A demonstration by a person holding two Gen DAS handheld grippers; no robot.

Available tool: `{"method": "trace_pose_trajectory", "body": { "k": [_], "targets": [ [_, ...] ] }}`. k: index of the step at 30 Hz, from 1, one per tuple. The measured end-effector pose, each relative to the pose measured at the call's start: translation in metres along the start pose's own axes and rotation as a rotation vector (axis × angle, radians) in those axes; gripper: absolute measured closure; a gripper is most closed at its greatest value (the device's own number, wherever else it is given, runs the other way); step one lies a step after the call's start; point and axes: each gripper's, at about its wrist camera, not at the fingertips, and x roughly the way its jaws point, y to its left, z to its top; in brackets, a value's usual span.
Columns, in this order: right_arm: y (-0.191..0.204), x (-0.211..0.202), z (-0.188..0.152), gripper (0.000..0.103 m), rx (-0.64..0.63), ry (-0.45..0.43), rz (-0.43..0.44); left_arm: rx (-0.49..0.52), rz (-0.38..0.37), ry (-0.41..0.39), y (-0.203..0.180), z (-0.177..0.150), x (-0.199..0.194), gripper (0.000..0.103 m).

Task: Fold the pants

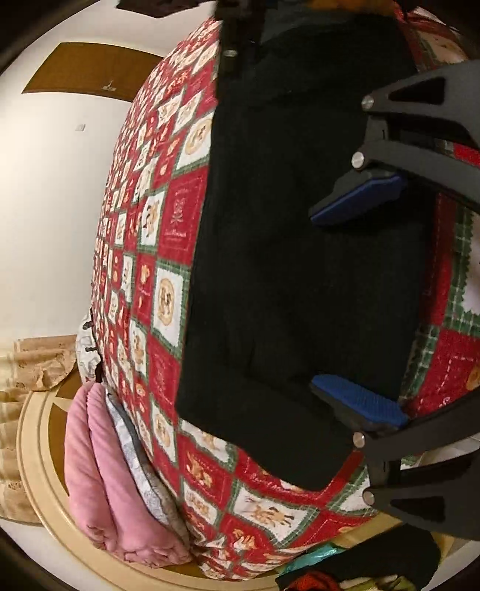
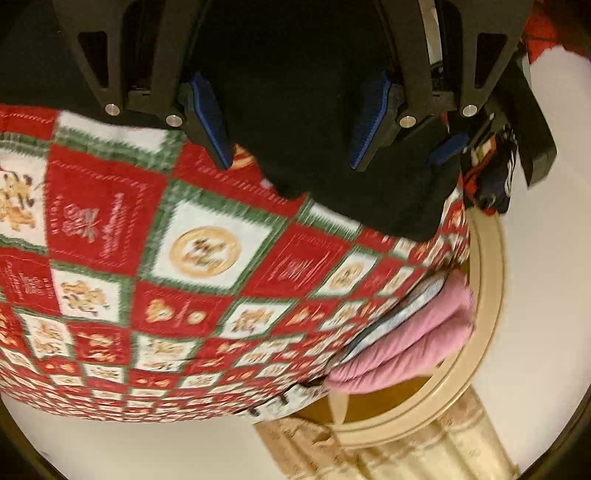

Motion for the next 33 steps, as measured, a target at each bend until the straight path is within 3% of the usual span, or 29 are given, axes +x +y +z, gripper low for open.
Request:
{"method": "trace_pose_trajectory", "body": {
  "k": [8,12,15,17,20,21,26,29,33],
  "targets": [
    [0.015,-0.001,-0.008,0.034,-0.061,0.126,0.114,0.007,-0.002,0.005,-0.003,0.000,0.002,0.014],
    [0.015,0.011,0.008,0.031,-0.015,0.120,0.191,0.008,-0.002,0.016,-0.003,0.002,0.004,0.014],
    [0.012,0.029,0.013,0.028,0.018,0.146,0.163,0.011,-0.001,0.017,-0.003,0.002,0.004,0.014],
    [0.012,0.031,0.016,0.019,0.044,0.128,0.203,0.009,-0.001,0.016,-0.003,0.002,0.005,0.014],
    [0.012,0.035,0.025,0.017,0.058,0.135,0.229,0.010,0.001,0.015,-0.003,0.002,0.005,0.013],
    [0.010,0.036,0.031,0.017,0.067,0.116,0.216,0.010,0.001,0.014,-0.003,0.002,0.004,0.013],
    [-0.039,0.024,0.059,0.017,0.275,-0.141,0.125,0.019,0.007,0.008,-0.001,0.002,0.005,0.013],
    [-0.055,0.012,0.059,0.017,0.364,-0.151,0.185,0.021,0.006,0.011,-0.003,0.002,0.005,0.012],
    [-0.044,-0.022,0.048,0.017,0.318,-0.182,0.167,0.025,0.012,-0.001,-0.004,0.001,0.006,0.011]
  ]
}}
